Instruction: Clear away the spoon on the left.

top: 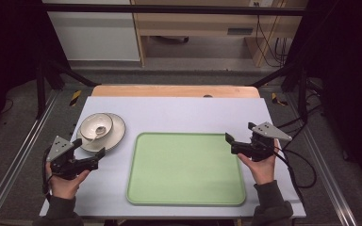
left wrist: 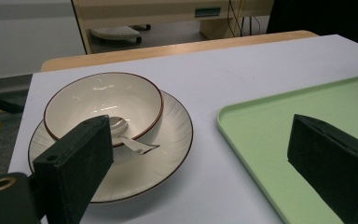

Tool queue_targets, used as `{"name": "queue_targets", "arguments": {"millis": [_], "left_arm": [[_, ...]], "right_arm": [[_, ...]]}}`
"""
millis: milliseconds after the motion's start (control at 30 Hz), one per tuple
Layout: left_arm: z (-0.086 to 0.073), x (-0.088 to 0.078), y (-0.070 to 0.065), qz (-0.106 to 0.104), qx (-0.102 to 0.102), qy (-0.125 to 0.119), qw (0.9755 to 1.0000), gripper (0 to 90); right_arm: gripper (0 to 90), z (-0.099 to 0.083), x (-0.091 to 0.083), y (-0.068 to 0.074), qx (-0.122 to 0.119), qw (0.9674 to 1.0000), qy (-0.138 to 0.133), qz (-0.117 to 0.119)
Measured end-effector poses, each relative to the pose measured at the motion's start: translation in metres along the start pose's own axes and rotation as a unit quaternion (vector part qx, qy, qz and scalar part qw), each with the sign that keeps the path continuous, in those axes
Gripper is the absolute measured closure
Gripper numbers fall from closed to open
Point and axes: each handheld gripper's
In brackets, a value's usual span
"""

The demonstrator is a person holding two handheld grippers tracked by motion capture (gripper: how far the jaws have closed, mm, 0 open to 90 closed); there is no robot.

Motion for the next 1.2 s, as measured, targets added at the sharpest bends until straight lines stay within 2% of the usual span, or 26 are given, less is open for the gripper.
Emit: {"name": "queue_targets", "arguments": {"millis": [500, 833, 1033, 1200], "left_arm": [[-0.003, -0.002, 0.009, -0.01, 0.009, 0.01, 0.9999, 7.5], [-0.006, 0.0, 0.016, -0.015, 0.019, 0.03, 0.9993, 9.0], [-0.009, 0.004, 0.022, -0.011, 0.024, 0.05, 0.9984, 10.7], [-0.011, 0.006, 0.026, -0.006, 0.026, 0.055, 0.9981, 12.9]], "right_arm": [[6.8, -0.002, 0.002, 0.0, -0.007, 0.9999, 0.013, -0.004], [7.2, -0.003, 0.003, 0.002, -0.006, 0.9998, 0.017, -0.005], [7.3, -0.003, 0.004, 0.002, -0.011, 0.9998, 0.018, -0.006], [7.5, -0.004, 0.006, 0.004, -0.01, 0.9997, 0.022, -0.005]]}}
Point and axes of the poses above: each handheld gripper's, and its own axes: x roughly forward along the jaws, z roughly out of its top, y roughly to its left, and after that the axes turned 10 degrees about -z, right-handed
